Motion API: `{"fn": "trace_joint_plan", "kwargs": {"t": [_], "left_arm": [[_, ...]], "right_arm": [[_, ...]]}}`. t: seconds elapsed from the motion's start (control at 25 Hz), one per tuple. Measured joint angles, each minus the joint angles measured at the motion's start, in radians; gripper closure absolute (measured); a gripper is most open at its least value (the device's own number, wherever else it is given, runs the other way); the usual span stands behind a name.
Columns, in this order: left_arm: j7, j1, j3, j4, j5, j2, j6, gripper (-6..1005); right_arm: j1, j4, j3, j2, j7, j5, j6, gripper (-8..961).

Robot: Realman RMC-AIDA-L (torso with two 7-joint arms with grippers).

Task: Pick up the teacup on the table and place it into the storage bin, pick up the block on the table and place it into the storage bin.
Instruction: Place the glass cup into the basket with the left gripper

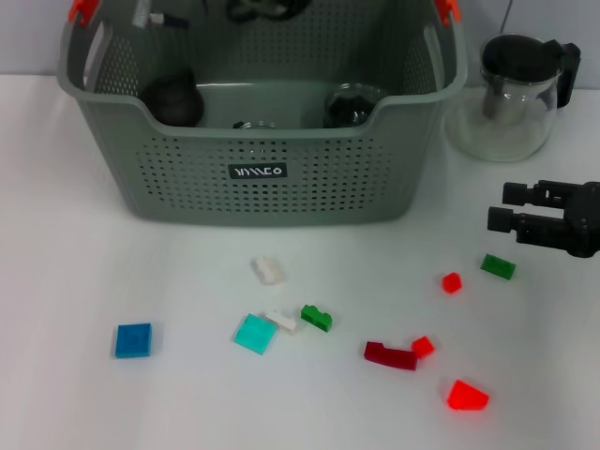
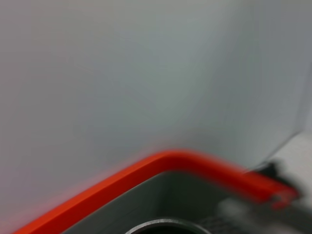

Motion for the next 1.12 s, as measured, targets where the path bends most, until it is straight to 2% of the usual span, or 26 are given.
{"fn": "trace_joint_plan", "kwargs": {"t": [0.12,0.24,0.4,0.6,0.88,1.04,1.12], "left_arm": [[-0.027,-0.072,0.000,-0.135,0.134,-0.008,-0.126,950],[-0.033,-0.095,-0.001,-0.182,0.212,-0.031,-0.182,948],[-0.043,-0.097,-0.002,-0.190,0.285,-0.059,-0.220,947],[-0.046,-0.093,-0.003,-0.193,0.334,-0.082,-0.236,944],[-0.047,-0.091,-0.004,-0.195,0.386,-0.108,-0.243,941],[-0.048,-0.088,-0.004,-0.195,0.398,-0.115,-0.252,939],[-0.048,-0.085,-0.004,-0.195,0.398,-0.115,-0.253,854]], "right_arm": [[0.006,0.000,-0.001,0.000,0.000,0.000,0.000,287],[0.011,0.000,-0.004,0.000,0.000,0.000,0.000,287],[0.013,0.000,-0.005,0.000,0.000,0.000,0.000,287],[0.013,0.000,-0.006,0.000,0.000,-0.001,0.002,286],[0.015,0.000,-0.007,0.000,0.002,-0.006,0.002,285],[0.018,0.000,-0.003,0.000,0.002,-0.016,0.002,285],[0.018,0.000,-0.004,0.000,0.003,-0.017,0.002,285]]}}
